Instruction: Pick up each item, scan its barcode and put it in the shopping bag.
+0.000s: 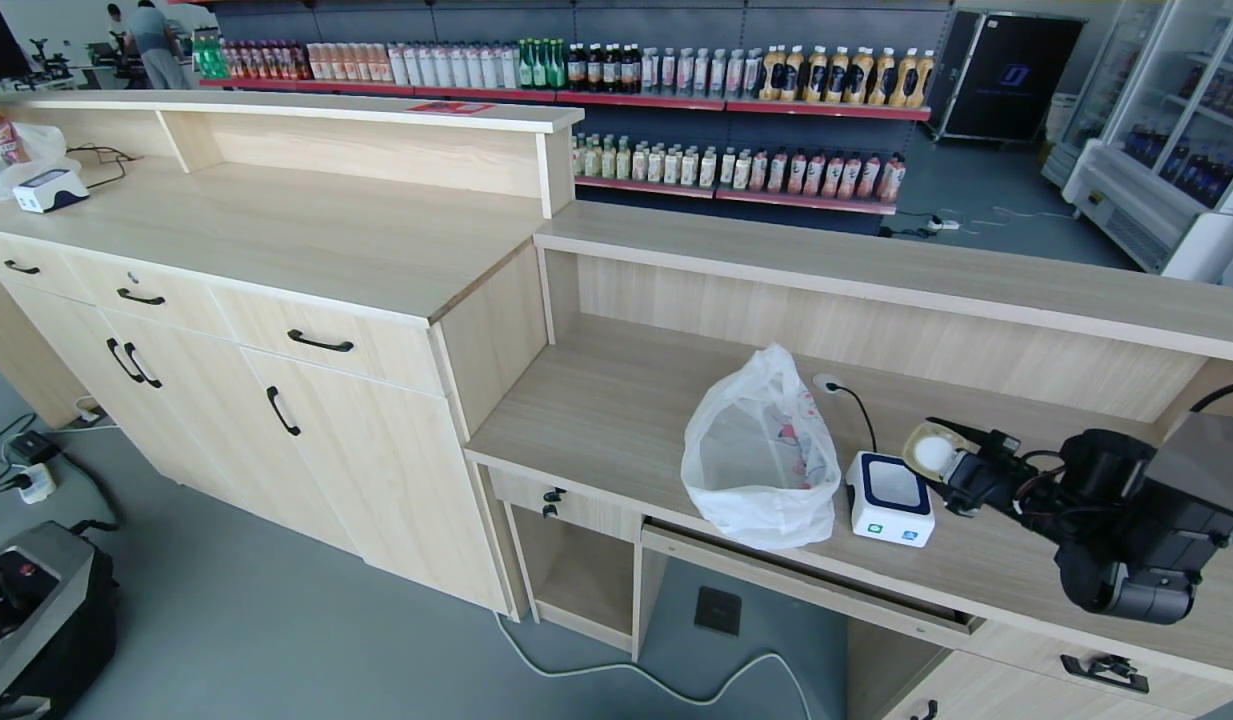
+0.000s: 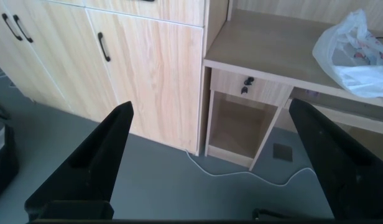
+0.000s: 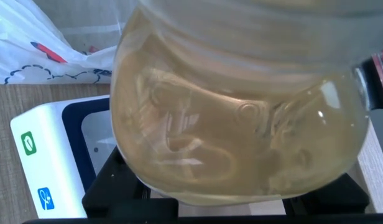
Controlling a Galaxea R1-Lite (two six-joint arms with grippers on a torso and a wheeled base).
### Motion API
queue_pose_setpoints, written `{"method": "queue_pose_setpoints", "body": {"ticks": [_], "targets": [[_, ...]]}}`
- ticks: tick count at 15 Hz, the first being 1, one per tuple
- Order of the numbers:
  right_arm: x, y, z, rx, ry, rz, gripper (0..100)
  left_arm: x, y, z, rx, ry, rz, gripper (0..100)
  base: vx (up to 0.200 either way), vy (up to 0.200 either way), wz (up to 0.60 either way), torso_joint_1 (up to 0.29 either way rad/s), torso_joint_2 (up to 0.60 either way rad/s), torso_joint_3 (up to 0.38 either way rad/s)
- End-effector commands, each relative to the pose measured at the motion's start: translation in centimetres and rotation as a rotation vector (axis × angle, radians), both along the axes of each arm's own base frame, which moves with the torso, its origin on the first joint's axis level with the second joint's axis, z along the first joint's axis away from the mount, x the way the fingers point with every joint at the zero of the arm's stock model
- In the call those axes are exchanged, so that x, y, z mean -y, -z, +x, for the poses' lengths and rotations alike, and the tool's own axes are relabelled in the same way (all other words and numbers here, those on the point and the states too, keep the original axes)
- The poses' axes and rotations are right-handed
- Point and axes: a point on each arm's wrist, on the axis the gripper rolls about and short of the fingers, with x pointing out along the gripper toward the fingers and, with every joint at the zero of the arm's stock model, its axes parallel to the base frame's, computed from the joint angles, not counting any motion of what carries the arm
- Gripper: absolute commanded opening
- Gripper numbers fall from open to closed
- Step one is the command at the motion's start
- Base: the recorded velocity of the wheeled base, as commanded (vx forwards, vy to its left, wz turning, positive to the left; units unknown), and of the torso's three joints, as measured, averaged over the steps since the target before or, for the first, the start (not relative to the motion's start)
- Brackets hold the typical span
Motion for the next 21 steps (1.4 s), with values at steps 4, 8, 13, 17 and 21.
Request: {"method": "queue_pose_setpoints", "body": {"ticks": [4, 8, 13, 17, 21], "targets": [[-0.8, 0.1, 0.4, 0.0, -0.021, 0.008, 0, 0.0, 0.0, 0.0, 0.0, 0.0, 0.0, 100, 0.0, 0.0, 0.0, 0.0, 0.0, 0.0], [-0.8, -0.2, 0.7, 0.015, -0.021, 0.014, 0, 0.0, 0.0, 0.0, 0.0, 0.0, 0.0, 100, 0.0, 0.0, 0.0, 0.0, 0.0, 0.0], [-0.4, -7.3, -1.2, 0.072, 0.008, 0.109, 0, 0.0, 0.0, 0.0, -0.001, 0.0, 0.0, 100, 0.0, 0.0, 0.0, 0.0, 0.0, 0.0], [1.6, -13.0, -7.1, 0.037, 0.314, 0.251, 0, 0.0, 0.0, 0.0, -0.001, 0.0, 0.0, 100, 0.0, 0.0, 0.0, 0.0, 0.0, 0.0], [3.4, -15.5, -10.3, -0.007, 0.408, 0.266, 0, 0.0, 0.0, 0.0, 0.0, -0.001, 0.0, 100, 0.0, 0.0, 0.0, 0.0, 0.0, 0.0]]}}
